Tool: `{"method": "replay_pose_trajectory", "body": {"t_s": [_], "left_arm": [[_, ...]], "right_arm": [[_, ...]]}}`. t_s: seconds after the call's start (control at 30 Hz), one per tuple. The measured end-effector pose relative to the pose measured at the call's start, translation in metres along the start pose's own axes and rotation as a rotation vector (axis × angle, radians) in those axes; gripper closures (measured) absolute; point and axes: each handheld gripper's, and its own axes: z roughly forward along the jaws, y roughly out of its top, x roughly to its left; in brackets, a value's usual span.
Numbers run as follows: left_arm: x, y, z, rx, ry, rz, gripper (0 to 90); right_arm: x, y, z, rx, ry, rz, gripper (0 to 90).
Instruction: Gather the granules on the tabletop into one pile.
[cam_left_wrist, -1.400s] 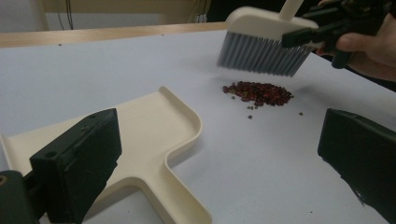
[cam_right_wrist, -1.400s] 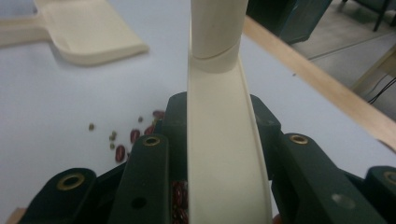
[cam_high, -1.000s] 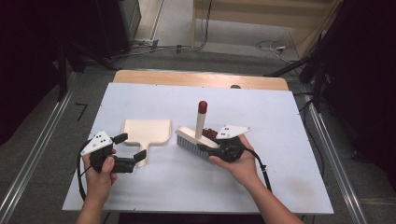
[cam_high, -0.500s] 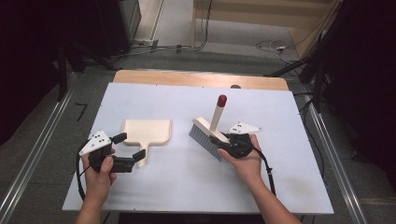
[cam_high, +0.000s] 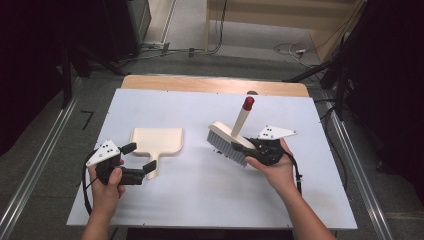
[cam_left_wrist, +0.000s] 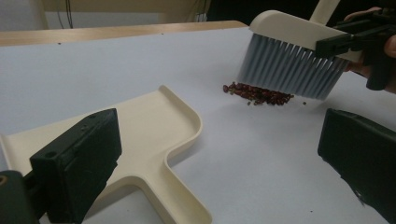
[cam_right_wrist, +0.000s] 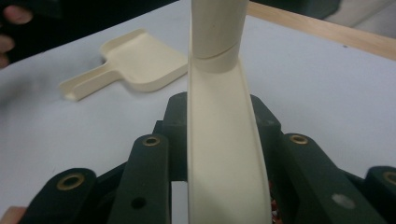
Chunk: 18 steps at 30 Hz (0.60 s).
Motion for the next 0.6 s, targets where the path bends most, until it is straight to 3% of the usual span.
{"method": "replay_pose_trajectory", "body": {"t_s": [0.13, 0.27, 0.37, 0.5, 0.6], "left_arm": [[0.000, 0.000, 0.000, -0.003, -0.001, -0.002, 0.0], [-0.001, 0.000, 0.002, 0.004, 0.000, 0.000, 0.0], [-0.002, 0.000, 0.003, 0.006, -0.003, 0.003, 0.0], [-0.002, -0.001, 0.003, 0.009, -0.002, 0.006, 0.0], [-0.002, -0.001, 0.003, 0.007, -0.003, 0.001, 0.0]], "right_arm": [[-0.012, -0.008, -0.010, 0.075, 0.127, -0.124, 65.8], [-0.024, -0.026, -0.011, 0.105, 0.191, -0.147, 65.8], [-0.027, -0.030, -0.009, 0.082, 0.201, -0.163, 65.8], [-0.033, -0.032, -0.003, 0.029, 0.170, -0.226, 65.8], [-0.039, -0.031, 0.001, 0.016, 0.158, -0.221, 65.8]]}}
